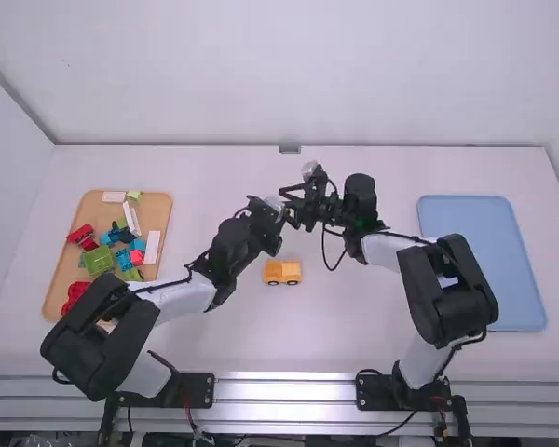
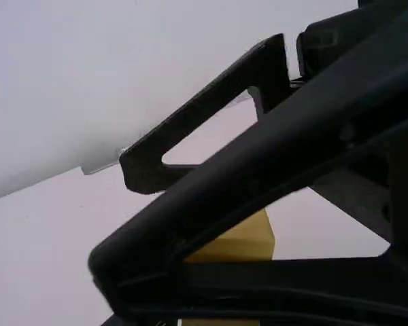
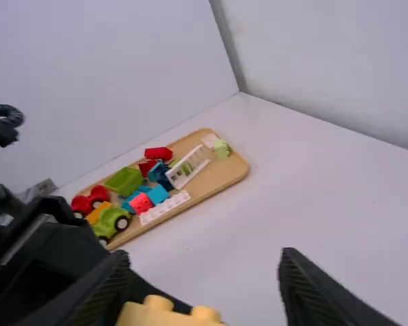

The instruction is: Assemble lego blocks to make yellow taxi

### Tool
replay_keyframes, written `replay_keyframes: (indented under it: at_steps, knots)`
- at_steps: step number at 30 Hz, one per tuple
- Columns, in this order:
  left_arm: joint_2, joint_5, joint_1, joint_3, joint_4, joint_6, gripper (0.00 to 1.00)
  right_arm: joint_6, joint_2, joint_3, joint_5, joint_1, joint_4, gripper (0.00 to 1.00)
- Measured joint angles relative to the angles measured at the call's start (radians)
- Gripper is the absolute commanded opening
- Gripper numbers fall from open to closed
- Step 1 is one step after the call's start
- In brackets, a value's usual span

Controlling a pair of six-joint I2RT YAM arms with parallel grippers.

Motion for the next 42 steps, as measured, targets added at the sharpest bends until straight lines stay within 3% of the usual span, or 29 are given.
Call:
replay_keyframes:
  at_steps: [4, 7, 13, 16, 18, 22, 25, 31, 36, 42]
  knots:
    - [0.002, -0.028, -0.001, 0.0, 0.003, -0.023, 0.21, 0.003, -0.002, 0.0, -0.006, 0.008, 0.001, 0.4]
    - [0.01, -0.044, -0.004, 0.0, 0.011, -0.03, 0.26, 0.005, -0.002, 0.0, -0.011, 0.011, 0.0, 0.26]
    - [0.01, -0.058, -0.005, 0.0, 0.033, -0.037, 0.4, 0.005, -0.002, 0.0, 0.007, 0.003, 0.001, 0.19]
    - [0.01, -0.068, -0.005, 0.0, 0.04, -0.045, 0.84, 0.002, -0.002, 0.0, 0.018, -0.008, 0.0, 0.18]
    - [0.01, -0.069, -0.005, 0.0, 0.036, -0.046, 0.99, -0.005, -0.002, 0.0, 0.018, -0.01, 0.001, 0.18]
    - [0.008, -0.032, 0.004, 0.0, 0.004, -0.044, 0.99, -0.037, -0.002, 0.003, -0.055, -0.031, -0.014, 0.14]
    - [-0.007, 0.124, 0.057, 0.0, -0.068, -0.029, 0.99, -0.087, -0.002, 0.037, -0.158, -0.069, -0.102, 0.14]
    - [-0.026, 0.684, 0.321, 0.091, -0.197, -0.002, 0.99, -0.309, -0.002, 0.157, -0.348, -0.134, -0.41, 0.19]
    - [0.002, 1.019, 0.389, 0.169, -0.257, 0.08, 0.99, -0.456, -0.002, 0.191, -0.47, -0.106, -0.473, 0.18]
    - [0.076, 1.217, 0.367, 0.179, -0.259, 0.167, 0.97, -0.513, -0.002, 0.195, -0.547, -0.068, -0.452, 0.18]
